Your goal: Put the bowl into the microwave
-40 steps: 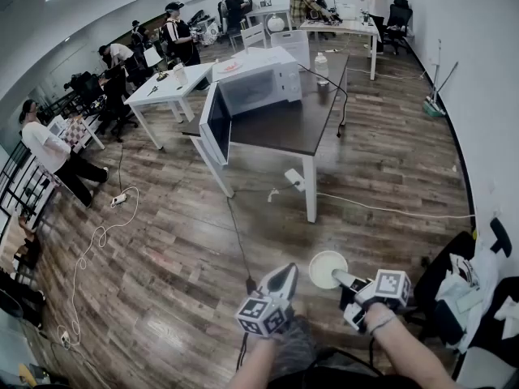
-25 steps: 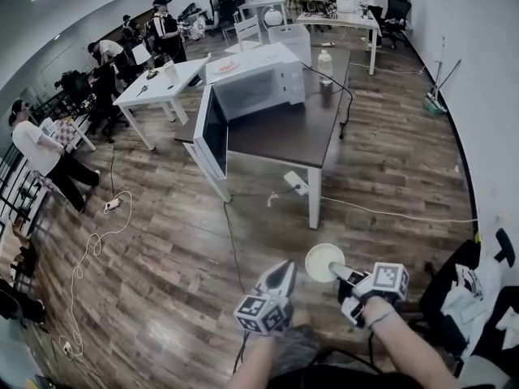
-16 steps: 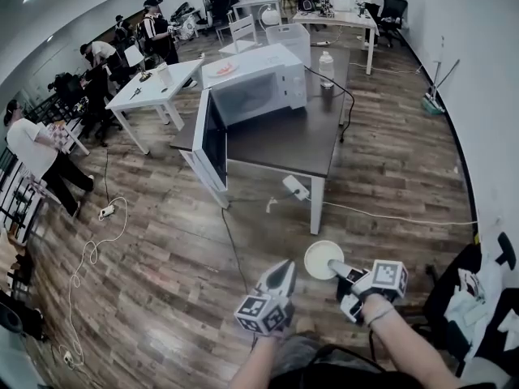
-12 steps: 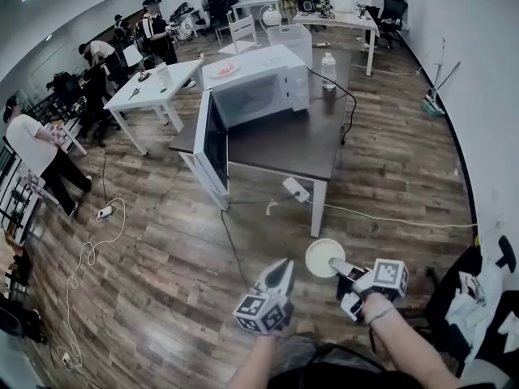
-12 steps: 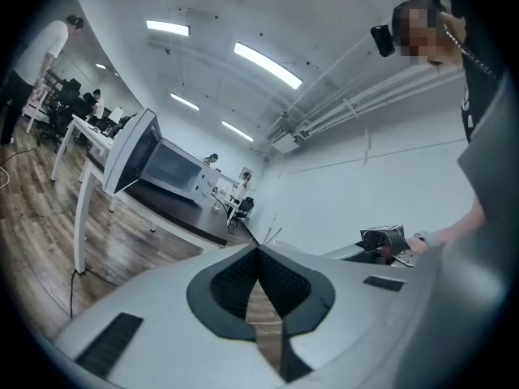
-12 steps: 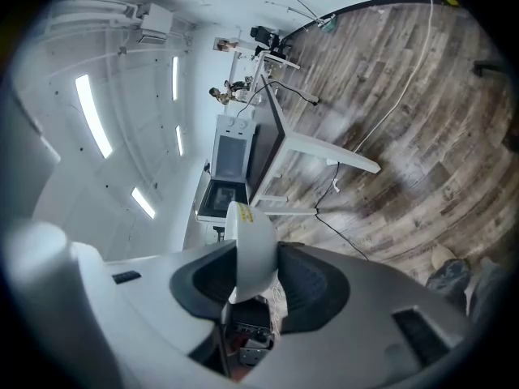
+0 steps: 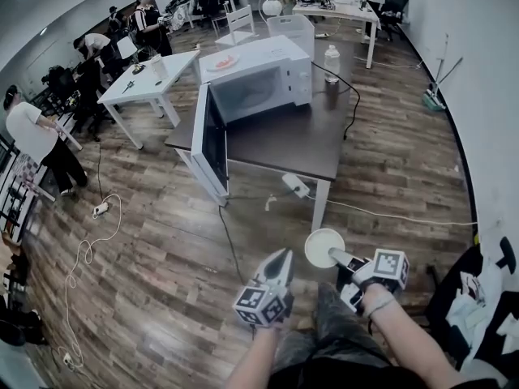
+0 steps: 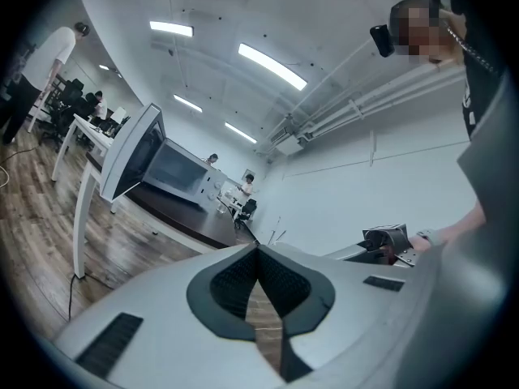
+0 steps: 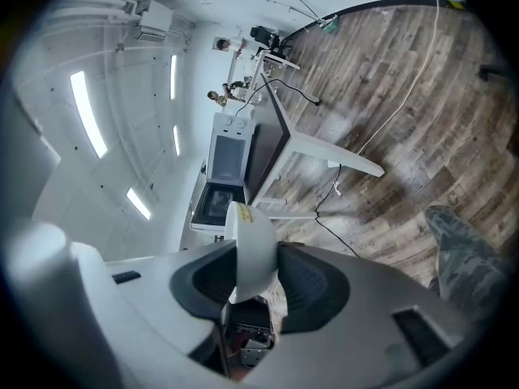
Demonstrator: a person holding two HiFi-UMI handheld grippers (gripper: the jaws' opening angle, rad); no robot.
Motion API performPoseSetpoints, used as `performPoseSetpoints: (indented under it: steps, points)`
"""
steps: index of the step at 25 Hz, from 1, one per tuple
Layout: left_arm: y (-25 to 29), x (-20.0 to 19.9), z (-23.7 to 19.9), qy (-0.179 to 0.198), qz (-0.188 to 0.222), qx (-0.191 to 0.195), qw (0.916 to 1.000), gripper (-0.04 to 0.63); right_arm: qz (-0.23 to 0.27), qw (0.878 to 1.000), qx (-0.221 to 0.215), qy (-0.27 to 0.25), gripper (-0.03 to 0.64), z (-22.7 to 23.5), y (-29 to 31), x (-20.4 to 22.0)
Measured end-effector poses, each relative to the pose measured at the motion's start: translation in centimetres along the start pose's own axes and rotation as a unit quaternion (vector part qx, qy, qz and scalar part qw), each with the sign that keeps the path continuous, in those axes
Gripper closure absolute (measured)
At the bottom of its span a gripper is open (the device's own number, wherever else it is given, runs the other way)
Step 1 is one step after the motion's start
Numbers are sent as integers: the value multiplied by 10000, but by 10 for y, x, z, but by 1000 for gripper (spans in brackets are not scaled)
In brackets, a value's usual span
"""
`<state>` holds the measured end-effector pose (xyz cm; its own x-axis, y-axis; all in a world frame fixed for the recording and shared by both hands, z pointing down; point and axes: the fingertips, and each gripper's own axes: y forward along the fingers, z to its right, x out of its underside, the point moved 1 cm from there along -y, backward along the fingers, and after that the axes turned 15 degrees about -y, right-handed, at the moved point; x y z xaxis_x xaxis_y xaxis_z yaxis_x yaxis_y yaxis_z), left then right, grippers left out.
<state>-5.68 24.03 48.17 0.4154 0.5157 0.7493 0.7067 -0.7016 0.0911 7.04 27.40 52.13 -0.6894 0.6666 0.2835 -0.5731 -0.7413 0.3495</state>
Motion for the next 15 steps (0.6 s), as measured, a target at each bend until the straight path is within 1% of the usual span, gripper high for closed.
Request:
performPoseSetpoints:
  steps: [7, 15]
  points:
    - [30, -22, -15, 60, 85, -22, 9999, 594, -104, 9999, -75, 40, 477, -1, 35, -29]
    - [73, -53, -47, 56, 126, -195, 9997, 594, -361, 9993, -117, 47, 477, -3, 86, -70]
